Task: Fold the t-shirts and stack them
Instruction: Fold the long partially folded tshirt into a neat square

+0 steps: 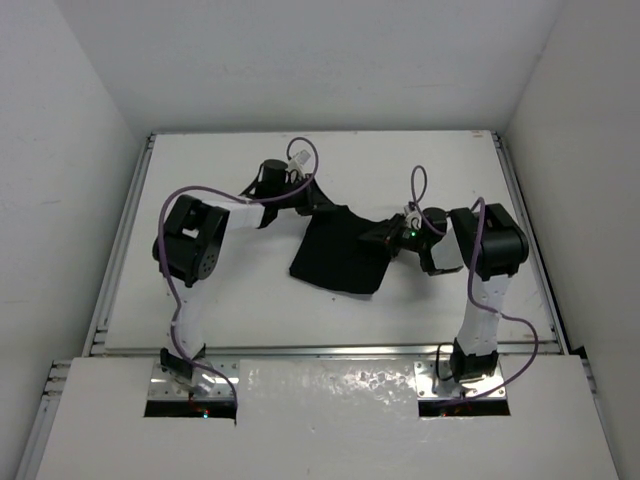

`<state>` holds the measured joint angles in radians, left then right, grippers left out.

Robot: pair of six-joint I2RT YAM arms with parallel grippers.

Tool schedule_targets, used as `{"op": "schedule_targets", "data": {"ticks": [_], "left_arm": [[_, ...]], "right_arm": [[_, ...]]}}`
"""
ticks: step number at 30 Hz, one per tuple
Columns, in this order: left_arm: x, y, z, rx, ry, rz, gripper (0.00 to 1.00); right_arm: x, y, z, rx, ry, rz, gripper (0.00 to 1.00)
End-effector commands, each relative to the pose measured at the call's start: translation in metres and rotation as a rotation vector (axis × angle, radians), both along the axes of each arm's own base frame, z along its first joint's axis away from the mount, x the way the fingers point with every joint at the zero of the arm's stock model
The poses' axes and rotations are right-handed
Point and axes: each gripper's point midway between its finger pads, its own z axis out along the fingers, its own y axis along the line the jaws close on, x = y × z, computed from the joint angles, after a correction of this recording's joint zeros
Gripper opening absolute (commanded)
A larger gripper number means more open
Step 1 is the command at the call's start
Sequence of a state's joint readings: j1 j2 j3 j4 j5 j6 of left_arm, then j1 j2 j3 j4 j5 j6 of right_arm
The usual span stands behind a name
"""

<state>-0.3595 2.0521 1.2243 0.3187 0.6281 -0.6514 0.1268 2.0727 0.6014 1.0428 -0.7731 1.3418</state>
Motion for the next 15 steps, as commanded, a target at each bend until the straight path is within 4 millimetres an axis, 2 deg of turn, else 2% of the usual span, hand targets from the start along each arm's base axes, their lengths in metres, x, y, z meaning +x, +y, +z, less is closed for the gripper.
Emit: {"op": "schedule_targets", "data": {"ticks": [1,3,5,6,7,8,9,10,12,13,14,15], "left_arm": [[0.014,-0.016,0.014,-0.068,-0.104,-0.086,0.12],[0.022,-0.014,0.002,-0.033,-0.076,-0.054,0.12],[0.025,-0.011,-0.017,0.001,-0.040,-0.037,0.12],[0.026,-0.009,-0.024,0.017,-0.028,-0.022,0.12],[0.026,-0.008,-0.034,0.032,-0.010,-0.015,0.12],[0.025,-0.006,-0.040,0.045,0.004,-0.007,0.12],[0.026,-0.004,-0.046,0.055,0.026,0.013,0.12],[0.027,0.000,-0.051,0.072,0.036,0.040,0.11],[0.026,0.007,-0.064,0.107,0.074,0.087,0.11],[0.030,0.014,-0.069,0.136,0.096,0.141,0.11],[0.027,0.018,-0.076,0.150,0.125,0.156,0.11],[0.025,0.020,-0.080,0.152,0.155,0.182,0.11]], "right_arm": [[0.016,-0.012,-0.002,0.024,0.061,-0.010,0.20],[0.020,-0.010,0.010,0.077,0.043,0.026,0.20],[0.021,-0.006,0.033,0.150,0.015,0.073,0.22],[0.022,-0.005,0.036,0.154,0.022,0.090,0.23],[0.036,-0.005,0.043,0.128,-0.026,0.111,0.24],[0.033,-0.005,0.029,0.109,0.089,0.128,0.25],[0.057,-0.008,0.033,0.045,0.004,0.153,0.24],[0.048,-0.011,0.000,0.014,0.205,0.155,0.24],[0.056,-0.015,-0.021,-0.047,0.252,0.177,0.23],[0.062,-0.016,-0.025,-0.061,0.305,0.185,0.21],[0.063,-0.023,-0.048,-0.135,0.348,0.159,0.20],[0.062,-0.027,-0.056,-0.200,0.335,0.169,0.19]]}}
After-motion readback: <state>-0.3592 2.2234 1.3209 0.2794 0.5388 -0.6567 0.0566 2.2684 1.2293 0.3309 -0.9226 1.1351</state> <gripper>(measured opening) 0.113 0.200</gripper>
